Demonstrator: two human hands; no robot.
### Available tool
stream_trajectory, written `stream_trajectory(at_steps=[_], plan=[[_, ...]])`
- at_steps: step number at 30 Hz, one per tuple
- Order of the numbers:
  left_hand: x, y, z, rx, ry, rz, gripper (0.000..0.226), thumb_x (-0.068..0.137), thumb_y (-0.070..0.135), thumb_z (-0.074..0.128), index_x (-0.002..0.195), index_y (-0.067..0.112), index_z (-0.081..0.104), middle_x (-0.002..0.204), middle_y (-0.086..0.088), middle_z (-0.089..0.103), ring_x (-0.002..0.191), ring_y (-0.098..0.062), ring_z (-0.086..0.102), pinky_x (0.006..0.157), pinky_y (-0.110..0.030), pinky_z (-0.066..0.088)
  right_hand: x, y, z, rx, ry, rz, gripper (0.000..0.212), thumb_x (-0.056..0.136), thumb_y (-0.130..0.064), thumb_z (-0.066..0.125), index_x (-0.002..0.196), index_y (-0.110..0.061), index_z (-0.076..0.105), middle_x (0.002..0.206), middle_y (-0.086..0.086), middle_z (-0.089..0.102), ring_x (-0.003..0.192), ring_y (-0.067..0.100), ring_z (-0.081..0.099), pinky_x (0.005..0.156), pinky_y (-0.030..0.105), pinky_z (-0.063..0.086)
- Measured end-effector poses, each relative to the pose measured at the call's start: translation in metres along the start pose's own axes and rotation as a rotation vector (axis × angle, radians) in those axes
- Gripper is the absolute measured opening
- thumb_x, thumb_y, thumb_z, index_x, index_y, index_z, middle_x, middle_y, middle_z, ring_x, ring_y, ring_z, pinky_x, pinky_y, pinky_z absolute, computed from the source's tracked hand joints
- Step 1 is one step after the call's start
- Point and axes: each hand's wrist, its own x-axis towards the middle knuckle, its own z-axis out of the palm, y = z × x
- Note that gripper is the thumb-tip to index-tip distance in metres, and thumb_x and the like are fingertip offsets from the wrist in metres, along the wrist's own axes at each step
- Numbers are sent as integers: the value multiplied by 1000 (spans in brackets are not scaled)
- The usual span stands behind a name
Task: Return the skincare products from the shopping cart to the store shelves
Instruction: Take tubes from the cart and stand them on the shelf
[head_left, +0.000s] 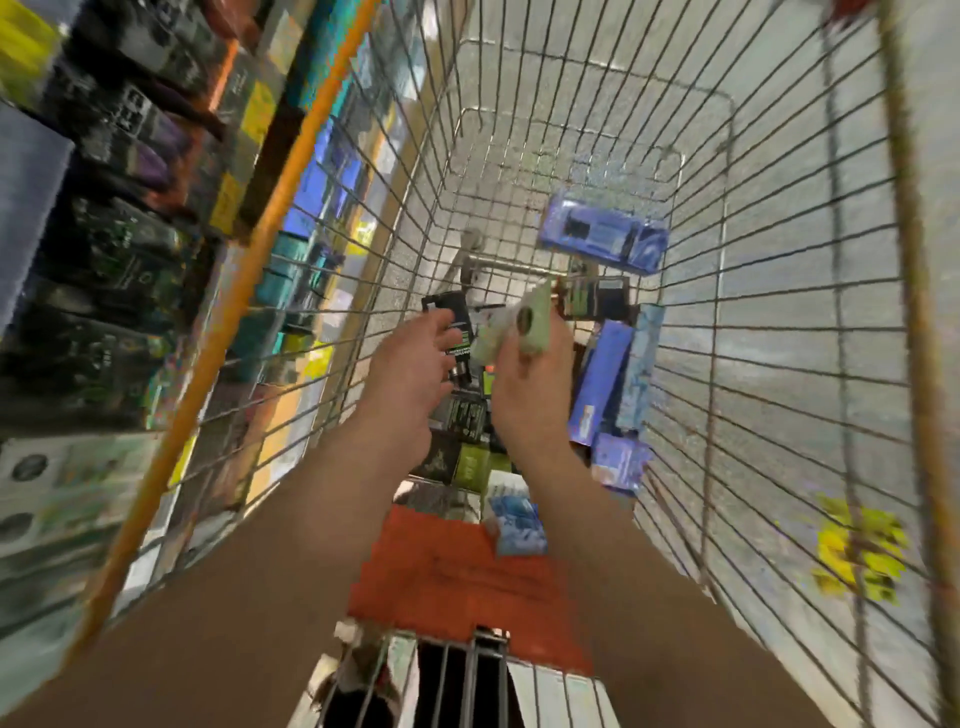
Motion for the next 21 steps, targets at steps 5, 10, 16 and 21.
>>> stream_trajectory(at_steps=[5,10,16,21], plan=[[-59,12,-9,226,-64,171,22,101,29,59,119,34,72,121,11,67,100,-6,63,78,-24,48,-54,-47,-30,109,-113,63,34,105,-47,46,134,-30,47,111,-3,66,95,11,65,79,36,56],[-123,19,-41,214,-179,292,19,104,22,58,113,36,69,99,15,70,72,9,65,61,-8,48,-93,-118,-65,123,-121,1,20,107,-41,49,123,-31,51,107,-10,66,91,6,65,71,23,51],[-195,31,-120,326,-272,578,34,94,56,57,127,55,62,104,7,75,90,-16,71,75,-31,50,-149,-220,-80,176,-94,-132,9,101,-41,57,106,-35,61,105,-4,68,93,8,65,75,28,52],[-258,49,-198,223,-383,679,45,102,13,62,123,52,62,102,-1,74,66,-8,56,60,-21,44,-197,-297,-80,237,-214,-174,9,103,-38,58,109,-38,65,97,-4,72,86,11,67,74,32,53]])
